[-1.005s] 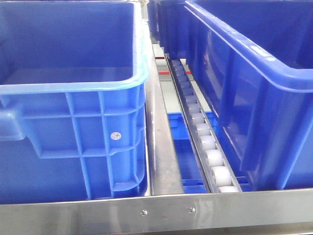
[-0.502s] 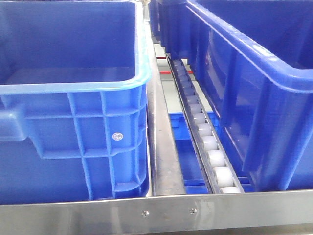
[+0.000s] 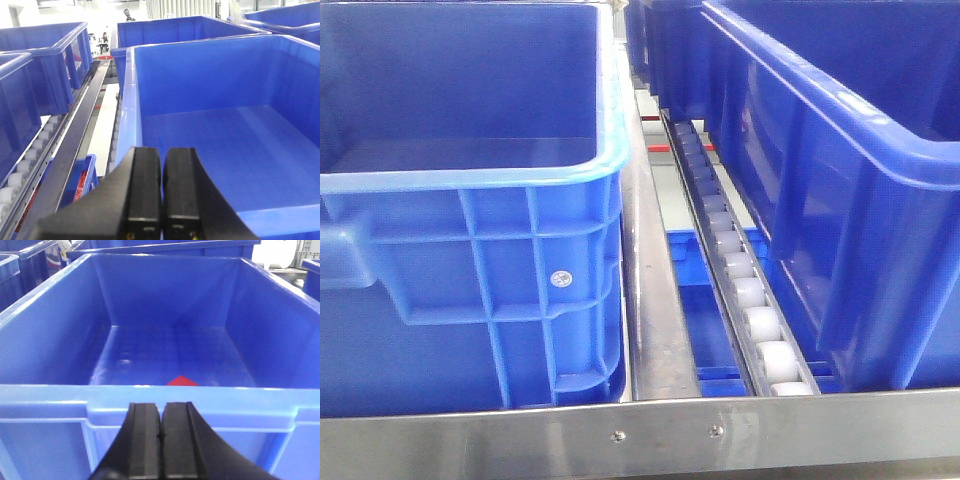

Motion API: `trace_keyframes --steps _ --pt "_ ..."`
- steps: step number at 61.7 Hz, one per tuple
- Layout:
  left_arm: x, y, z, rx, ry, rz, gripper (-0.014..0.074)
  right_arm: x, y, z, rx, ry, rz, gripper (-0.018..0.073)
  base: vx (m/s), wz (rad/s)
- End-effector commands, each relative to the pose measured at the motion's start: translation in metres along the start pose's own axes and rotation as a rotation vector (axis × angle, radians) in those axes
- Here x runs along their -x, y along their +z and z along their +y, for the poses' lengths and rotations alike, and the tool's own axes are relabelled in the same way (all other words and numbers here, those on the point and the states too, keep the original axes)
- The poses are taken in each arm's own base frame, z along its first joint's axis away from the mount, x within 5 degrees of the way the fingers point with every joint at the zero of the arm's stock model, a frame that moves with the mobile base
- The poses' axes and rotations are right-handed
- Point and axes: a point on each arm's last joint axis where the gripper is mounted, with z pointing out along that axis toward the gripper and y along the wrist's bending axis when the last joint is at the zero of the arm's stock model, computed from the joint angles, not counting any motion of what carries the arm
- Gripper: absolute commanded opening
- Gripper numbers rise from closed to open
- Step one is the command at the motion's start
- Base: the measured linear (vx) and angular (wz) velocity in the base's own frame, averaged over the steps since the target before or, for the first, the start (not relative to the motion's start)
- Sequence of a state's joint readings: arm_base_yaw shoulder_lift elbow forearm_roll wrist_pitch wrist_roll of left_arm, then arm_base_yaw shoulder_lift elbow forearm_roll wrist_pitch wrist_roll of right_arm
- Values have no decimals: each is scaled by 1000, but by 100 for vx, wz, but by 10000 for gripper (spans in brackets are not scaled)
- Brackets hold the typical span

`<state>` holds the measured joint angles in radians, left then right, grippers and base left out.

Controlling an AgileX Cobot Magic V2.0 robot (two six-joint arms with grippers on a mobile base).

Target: Pick red cube and place on left shelf

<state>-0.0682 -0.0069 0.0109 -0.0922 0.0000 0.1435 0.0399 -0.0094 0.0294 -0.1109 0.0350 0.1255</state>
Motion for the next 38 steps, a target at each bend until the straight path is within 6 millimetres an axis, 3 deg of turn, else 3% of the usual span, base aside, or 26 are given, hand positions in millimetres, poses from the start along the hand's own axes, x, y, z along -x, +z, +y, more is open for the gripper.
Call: trace_keyframes --steps 1,38 --pt "-1 1 1 9 -4 -53 106 18 -3 1 4 -26 -138 50 0 0" --pt "0 1 1 9 -4 -54 106 18 -3 1 4 -26 -136 50 0 0"
